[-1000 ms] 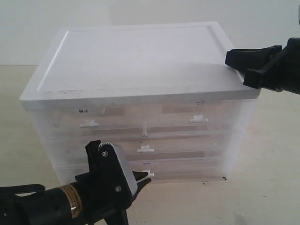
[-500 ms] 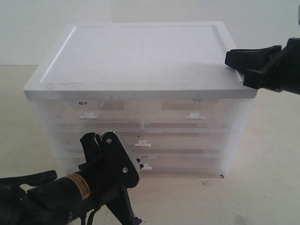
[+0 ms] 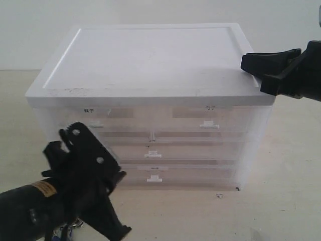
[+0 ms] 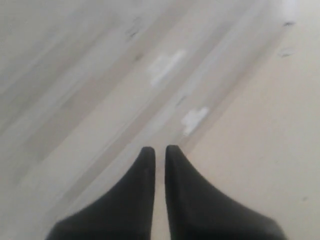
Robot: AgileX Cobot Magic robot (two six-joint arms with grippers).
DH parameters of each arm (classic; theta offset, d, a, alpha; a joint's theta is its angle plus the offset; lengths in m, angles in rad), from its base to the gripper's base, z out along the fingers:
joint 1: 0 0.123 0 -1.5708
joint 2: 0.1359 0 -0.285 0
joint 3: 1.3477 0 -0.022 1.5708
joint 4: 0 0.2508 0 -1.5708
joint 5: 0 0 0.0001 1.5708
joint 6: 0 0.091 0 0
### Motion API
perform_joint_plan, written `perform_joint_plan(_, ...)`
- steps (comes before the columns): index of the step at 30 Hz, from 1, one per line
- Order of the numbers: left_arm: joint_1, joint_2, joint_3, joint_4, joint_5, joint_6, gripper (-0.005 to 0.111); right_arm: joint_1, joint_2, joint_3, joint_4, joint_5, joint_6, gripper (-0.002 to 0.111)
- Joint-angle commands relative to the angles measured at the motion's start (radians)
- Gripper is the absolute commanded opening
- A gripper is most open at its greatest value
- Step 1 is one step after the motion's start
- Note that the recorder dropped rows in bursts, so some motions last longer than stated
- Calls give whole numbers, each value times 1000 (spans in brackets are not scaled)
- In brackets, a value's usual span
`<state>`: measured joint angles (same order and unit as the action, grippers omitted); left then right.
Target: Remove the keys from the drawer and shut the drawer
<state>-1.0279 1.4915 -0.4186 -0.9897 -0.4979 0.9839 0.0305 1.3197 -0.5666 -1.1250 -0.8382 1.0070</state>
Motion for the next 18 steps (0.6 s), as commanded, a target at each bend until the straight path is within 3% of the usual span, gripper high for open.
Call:
perform_joint_plan(1, -5, -58, 10, -645, -37, 409, 5, 2, 11, 7, -48, 41, 7, 0)
perform_joint_plan(2, -5, -63, 10, -746, -35, 456, 5, 2, 11, 7, -48, 41, 7, 0)
perform_joint_plan(6, 7, -50, 29, -755, 112, 489, 5, 2, 11, 7, -53, 41, 11, 0)
perform_joint_plan(10, 44, -36, 29, -755, 160, 491, 7, 2, 11, 7, -71, 39, 31, 0)
perform_joint_plan(13, 69, -36, 29, -755, 224, 524, 25, 2, 11, 7, -73, 39, 30, 0)
perform_joint_plan(16, 77, -36, 29, -755, 257, 550, 53, 2, 11, 7, -73, 39, 30, 0)
perform_joint_plan(18, 77, -36, 29, -755, 240, 556, 63, 2, 11, 7, -73, 39, 30, 0)
